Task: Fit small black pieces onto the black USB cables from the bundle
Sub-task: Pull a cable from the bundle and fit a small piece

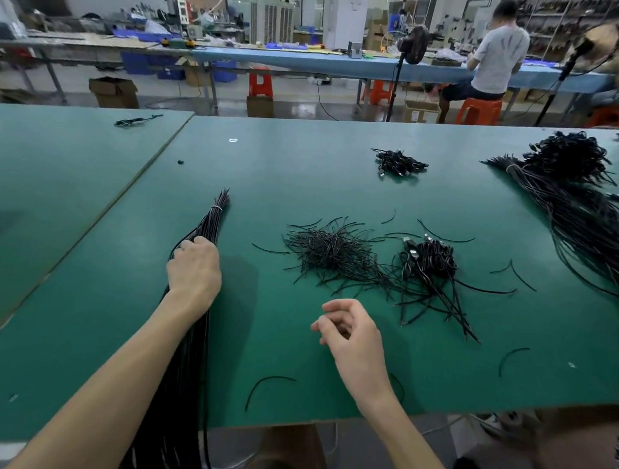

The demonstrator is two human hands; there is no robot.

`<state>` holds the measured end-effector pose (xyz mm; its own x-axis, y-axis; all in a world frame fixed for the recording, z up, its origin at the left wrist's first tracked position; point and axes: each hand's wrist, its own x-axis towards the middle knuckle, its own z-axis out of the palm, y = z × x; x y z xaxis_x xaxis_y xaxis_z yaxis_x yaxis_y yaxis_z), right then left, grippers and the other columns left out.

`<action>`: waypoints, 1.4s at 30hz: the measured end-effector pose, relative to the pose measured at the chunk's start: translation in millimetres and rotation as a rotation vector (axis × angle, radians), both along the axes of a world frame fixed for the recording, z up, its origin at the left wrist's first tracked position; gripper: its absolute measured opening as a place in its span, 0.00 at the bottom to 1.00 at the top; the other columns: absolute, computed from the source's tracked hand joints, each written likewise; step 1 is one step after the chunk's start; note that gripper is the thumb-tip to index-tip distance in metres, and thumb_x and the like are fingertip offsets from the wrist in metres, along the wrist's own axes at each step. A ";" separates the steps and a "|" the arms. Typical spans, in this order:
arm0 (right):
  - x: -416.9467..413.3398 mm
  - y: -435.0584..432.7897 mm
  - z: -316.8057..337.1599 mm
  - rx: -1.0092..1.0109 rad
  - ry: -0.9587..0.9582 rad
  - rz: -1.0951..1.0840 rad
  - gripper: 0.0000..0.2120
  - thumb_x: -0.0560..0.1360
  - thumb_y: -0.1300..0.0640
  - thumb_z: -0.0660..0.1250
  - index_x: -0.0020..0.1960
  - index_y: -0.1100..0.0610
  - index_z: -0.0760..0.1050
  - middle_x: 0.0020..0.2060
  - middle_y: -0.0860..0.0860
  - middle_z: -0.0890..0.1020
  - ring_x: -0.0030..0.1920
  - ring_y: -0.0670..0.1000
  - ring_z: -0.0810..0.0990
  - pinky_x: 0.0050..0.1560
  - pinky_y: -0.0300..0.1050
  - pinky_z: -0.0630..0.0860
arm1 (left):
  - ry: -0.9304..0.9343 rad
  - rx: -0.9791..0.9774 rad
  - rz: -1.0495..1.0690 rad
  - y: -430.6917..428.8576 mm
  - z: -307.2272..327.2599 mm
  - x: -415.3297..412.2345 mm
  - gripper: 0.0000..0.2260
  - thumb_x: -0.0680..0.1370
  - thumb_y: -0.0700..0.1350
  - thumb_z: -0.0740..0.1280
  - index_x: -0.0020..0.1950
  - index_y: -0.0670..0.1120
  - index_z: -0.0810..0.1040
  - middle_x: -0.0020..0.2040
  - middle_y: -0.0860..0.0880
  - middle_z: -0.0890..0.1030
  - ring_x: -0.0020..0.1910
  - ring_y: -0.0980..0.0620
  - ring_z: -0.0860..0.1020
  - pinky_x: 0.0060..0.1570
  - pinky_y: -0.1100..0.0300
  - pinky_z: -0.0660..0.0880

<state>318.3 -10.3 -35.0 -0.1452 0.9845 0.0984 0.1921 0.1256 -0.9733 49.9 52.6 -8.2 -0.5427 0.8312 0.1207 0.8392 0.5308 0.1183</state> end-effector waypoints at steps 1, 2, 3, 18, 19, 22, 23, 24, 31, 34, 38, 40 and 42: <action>0.1 -0.2 0.3 -0.002 0.005 -0.004 0.06 0.80 0.61 0.69 0.53 0.52 0.76 0.42 0.45 0.86 0.41 0.45 0.84 0.45 0.38 0.80 | 0.015 -0.032 -0.007 1.9 2.8 -0.7 0.12 0.81 0.35 0.63 0.64 0.33 0.71 0.61 0.34 0.77 0.59 0.36 0.79 0.51 0.47 0.76; 0.5 -0.5 0.5 -0.004 0.004 -0.005 0.06 0.80 0.61 0.70 0.53 0.52 0.76 0.42 0.45 0.86 0.41 0.45 0.84 0.45 0.37 0.79 | 0.015 -0.070 -0.018 3.5 5.7 -1.8 0.11 0.80 0.34 0.63 0.62 0.34 0.73 0.59 0.35 0.79 0.57 0.36 0.80 0.48 0.49 0.75; 0.3 -0.5 0.7 -0.006 0.001 -0.004 0.06 0.80 0.61 0.70 0.53 0.52 0.77 0.42 0.45 0.86 0.41 0.45 0.84 0.45 0.37 0.79 | 0.008 -0.096 -0.032 4.6 8.8 -3.5 0.08 0.80 0.34 0.64 0.59 0.36 0.75 0.58 0.37 0.80 0.56 0.37 0.80 0.46 0.50 0.73; 2.5 -1.5 0.3 -0.002 0.021 0.012 0.06 0.79 0.62 0.70 0.53 0.54 0.77 0.41 0.47 0.86 0.43 0.44 0.84 0.45 0.37 0.79 | -0.493 -0.071 -0.064 -0.6 18.1 -15.3 0.16 0.77 0.51 0.67 0.34 0.45 0.68 0.38 0.41 0.77 0.46 0.38 0.76 0.46 0.53 0.73; 2.6 -1.5 0.3 -0.002 0.022 0.011 0.05 0.79 0.62 0.70 0.53 0.54 0.77 0.41 0.47 0.86 0.43 0.44 0.84 0.44 0.37 0.79 | -0.480 -0.146 -0.080 -3.1 18.1 -12.0 0.14 0.77 0.54 0.67 0.37 0.47 0.73 0.49 0.39 0.79 0.57 0.37 0.76 0.58 0.49 0.75; 2.3 -1.1 0.3 -0.002 0.015 0.011 0.05 0.79 0.62 0.70 0.53 0.54 0.77 0.41 0.48 0.86 0.43 0.44 0.84 0.45 0.37 0.79 | -0.487 -0.229 -0.128 -10.7 21.4 -9.0 0.12 0.77 0.57 0.67 0.38 0.51 0.79 0.55 0.44 0.77 0.67 0.39 0.68 0.69 0.44 0.70; 2.0 -0.8 0.4 -0.002 0.015 0.012 0.05 0.79 0.62 0.70 0.53 0.54 0.77 0.41 0.49 0.86 0.43 0.44 0.85 0.45 0.37 0.79 | -0.537 -0.192 -0.152 -14.5 23.4 -8.9 0.13 0.76 0.56 0.67 0.35 0.50 0.78 0.48 0.46 0.77 0.66 0.39 0.69 0.68 0.45 0.70; 1.8 -0.5 0.7 -0.003 0.017 0.014 0.05 0.79 0.62 0.70 0.53 0.54 0.77 0.41 0.48 0.87 0.43 0.44 0.85 0.45 0.38 0.79 | -0.585 -0.148 -0.174 -18.9 26.2 -7.1 0.13 0.75 0.54 0.68 0.33 0.51 0.78 0.42 0.48 0.77 0.66 0.38 0.70 0.68 0.45 0.71; 2.1 -1.8 3.8 0.028 0.024 0.102 0.04 0.83 0.54 0.67 0.51 0.54 0.80 0.40 0.48 0.87 0.39 0.43 0.82 0.44 0.36 0.77 | -0.834 -0.035 -0.549 -33.1 65.7 38.2 0.06 0.77 0.48 0.75 0.44 0.47 0.85 0.35 0.52 0.80 0.38 0.51 0.77 0.41 0.59 0.73; 3.7 -3.9 9.1 0.018 0.061 0.179 0.13 0.83 0.47 0.64 0.52 0.54 0.82 0.41 0.49 0.87 0.37 0.45 0.81 0.44 0.37 0.77 | -1.088 -0.074 -0.652 -35.7 69.1 70.5 0.08 0.78 0.45 0.75 0.47 0.39 0.83 0.31 0.47 0.78 0.28 0.52 0.73 0.29 0.62 0.69; 4.9 -4.3 10.9 -0.001 0.063 0.248 0.10 0.83 0.51 0.67 0.52 0.58 0.81 0.39 0.53 0.87 0.37 0.50 0.81 0.43 0.47 0.78 | -1.236 -0.037 -0.638 -32.3 53.2 108.6 0.09 0.78 0.44 0.74 0.50 0.38 0.82 0.30 0.46 0.78 0.28 0.51 0.73 0.30 0.62 0.72; 6.1 -3.7 10.9 -0.011 0.091 0.278 0.09 0.82 0.56 0.68 0.50 0.62 0.80 0.36 0.52 0.85 0.37 0.49 0.82 0.40 0.43 0.77 | -1.291 -0.013 -0.608 -31.2 44.8 117.7 0.08 0.78 0.45 0.75 0.50 0.40 0.82 0.30 0.47 0.77 0.28 0.53 0.72 0.31 0.63 0.72; 7.3 -3.4 11.8 -0.009 0.112 0.303 0.08 0.83 0.59 0.67 0.46 0.62 0.78 0.32 0.52 0.83 0.33 0.47 0.79 0.37 0.40 0.75 | -1.305 0.010 -0.589 -30.7 38.6 119.8 0.09 0.78 0.46 0.75 0.50 0.41 0.83 0.30 0.48 0.75 0.29 0.54 0.71 0.31 0.64 0.71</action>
<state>325.6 -13.7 -23.3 -0.4210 0.8989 0.1214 0.0390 0.1517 -0.9877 169.7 22.0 30.4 0.1493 0.9723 -0.1800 0.2228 0.1442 0.9641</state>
